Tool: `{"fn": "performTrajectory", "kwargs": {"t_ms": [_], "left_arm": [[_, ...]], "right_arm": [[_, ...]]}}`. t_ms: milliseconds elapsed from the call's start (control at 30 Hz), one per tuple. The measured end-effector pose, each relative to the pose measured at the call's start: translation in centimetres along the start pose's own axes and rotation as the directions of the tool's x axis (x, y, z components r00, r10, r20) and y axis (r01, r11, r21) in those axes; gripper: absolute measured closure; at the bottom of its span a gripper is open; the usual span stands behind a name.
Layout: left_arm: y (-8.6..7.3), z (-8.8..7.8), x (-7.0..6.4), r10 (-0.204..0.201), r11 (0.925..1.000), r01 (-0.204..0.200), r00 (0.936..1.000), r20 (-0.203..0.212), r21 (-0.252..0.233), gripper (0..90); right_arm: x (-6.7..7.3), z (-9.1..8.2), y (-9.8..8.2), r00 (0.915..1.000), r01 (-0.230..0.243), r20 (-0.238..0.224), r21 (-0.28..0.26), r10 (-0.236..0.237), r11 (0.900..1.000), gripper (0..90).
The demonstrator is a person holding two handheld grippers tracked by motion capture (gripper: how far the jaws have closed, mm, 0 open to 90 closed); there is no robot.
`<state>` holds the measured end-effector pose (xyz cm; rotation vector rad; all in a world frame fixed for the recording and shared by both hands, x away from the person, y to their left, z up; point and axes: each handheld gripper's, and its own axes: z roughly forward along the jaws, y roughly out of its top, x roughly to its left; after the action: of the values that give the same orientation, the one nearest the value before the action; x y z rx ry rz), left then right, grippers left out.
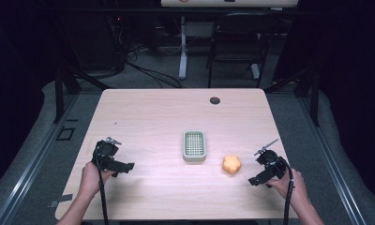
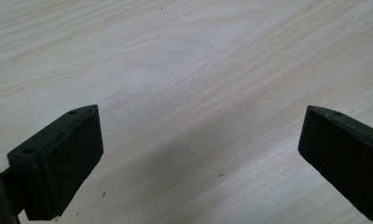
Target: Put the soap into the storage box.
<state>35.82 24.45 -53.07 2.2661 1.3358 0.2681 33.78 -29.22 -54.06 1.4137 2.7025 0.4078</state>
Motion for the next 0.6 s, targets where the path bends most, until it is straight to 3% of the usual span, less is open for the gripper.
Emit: {"fn": "performTrajectory", "kwargs": {"t_ms": [100, 367, 400, 433, 467, 533, 567, 600], "left_arm": [[0.0, 0.0, 0.1, -0.005, 1.0, 0.005, 1.0, 0.001, -0.001, 0.1], [-0.1, 0.1, 0.3, -0.007, 0.9999, 0.007, 0.9999, 0.01, 0.014, 0.1], [0.0, 0.1, 0.1, -0.004, 0.9999, 0.004, 1.0, 0.008, 0.013, 0.1], [0.0, 0.1, 0.1, -0.004, 0.9999, 0.004, 1.0, 0.008, 0.013, 0.1], [0.0, 0.1, 0.1, -0.001, 0.9999, 0.001, 1.0, 0.01, 0.014, 0.1], [0.1, 0.2, 0.1, 0.003, 0.9999, -0.003, 1.0, 0.009, 0.015, 0.1], [0.1, 0.3, 0.0, 0.001, 0.9999, -0.002, 1.0, 0.009, 0.016, 0.1], [0.1, 0.3, 0.0, 0.004, 0.9998, -0.004, 0.9999, 0.012, 0.02, 0.1]], "right_arm": [[0.1, 0.2, 0.1, 0.9998, -0.014, -0.015, -0.011, 0.014, 1.0, 1.0], [0.6, 0.2, 0.7, 0.9996, 0.028, -0.006, 0.024, -0.028, 0.999, 1.1], [1.1, 0.5, 0.6, 0.9998, -0.01, -0.017, -0.044, 0.009, 0.999, 1.1], [1.1, 0.5, 0.6, 0.9998, -0.01, -0.017, -0.044, 0.009, 0.999, 1.1], [0.8, 0.0, 1.0, 0.9988, 0.049, -0.009, 0.015, -0.049, 0.999, 1.4], [1.1, -0.2, 1.2, 0.9975, 0.07, -0.015, 0.013, -0.07, 0.997, 2.2], [1.2, -0.3, 1.4, 0.9952, 0.097, 0.005, 0.01, -0.097, 0.995, 2.7], [1.4, -0.3, 1.5, 0.9954, 0.095, 0.014, -0.016, -0.094, 0.995, 2.9]]}}
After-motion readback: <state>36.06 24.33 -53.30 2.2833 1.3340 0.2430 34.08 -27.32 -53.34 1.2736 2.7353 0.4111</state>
